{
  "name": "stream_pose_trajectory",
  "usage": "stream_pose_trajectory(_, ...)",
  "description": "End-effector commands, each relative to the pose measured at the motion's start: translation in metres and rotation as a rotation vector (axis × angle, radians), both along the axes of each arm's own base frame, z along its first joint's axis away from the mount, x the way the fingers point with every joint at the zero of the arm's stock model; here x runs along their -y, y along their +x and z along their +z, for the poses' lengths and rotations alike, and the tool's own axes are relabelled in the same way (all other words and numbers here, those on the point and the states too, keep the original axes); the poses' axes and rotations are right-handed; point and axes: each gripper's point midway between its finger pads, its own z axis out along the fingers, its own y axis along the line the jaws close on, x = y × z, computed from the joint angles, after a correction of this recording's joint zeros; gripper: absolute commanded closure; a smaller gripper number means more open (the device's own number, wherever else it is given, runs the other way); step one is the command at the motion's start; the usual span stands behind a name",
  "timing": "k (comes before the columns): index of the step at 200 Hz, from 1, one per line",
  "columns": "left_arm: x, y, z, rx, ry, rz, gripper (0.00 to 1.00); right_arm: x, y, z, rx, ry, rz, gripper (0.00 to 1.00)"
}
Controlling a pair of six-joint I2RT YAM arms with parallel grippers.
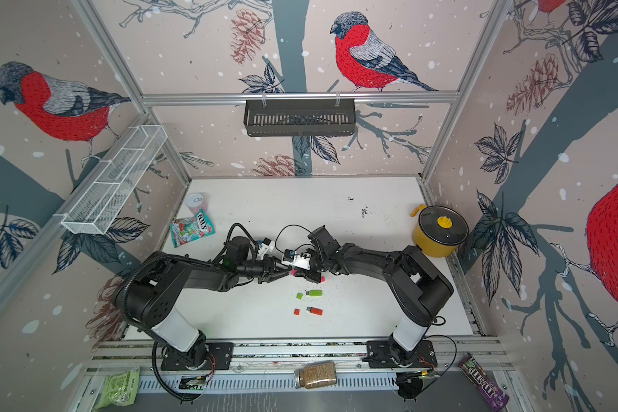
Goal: Close the usb drive cover
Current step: Pick up the cover from the center of the board.
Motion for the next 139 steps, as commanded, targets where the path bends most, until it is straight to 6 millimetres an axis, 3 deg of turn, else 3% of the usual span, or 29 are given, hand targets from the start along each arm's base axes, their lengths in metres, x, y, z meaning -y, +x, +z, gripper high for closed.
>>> stream_pose_trajectory(1, 0.0044, 0.0012, 0.0048, 0.032, -0.013, -0.022, 0.62, -0.0066, -0.002, 0.007, -0.003, 0.041, 0.017, 0.79)
stream_pose_trajectory(139, 0.0071, 0.0009, 0.0027, 0.033, 0.008, -0.03, 0.79, -0.0093, 0.0008, 0.0066, 0.009, 0.051, 0.008, 0.79)
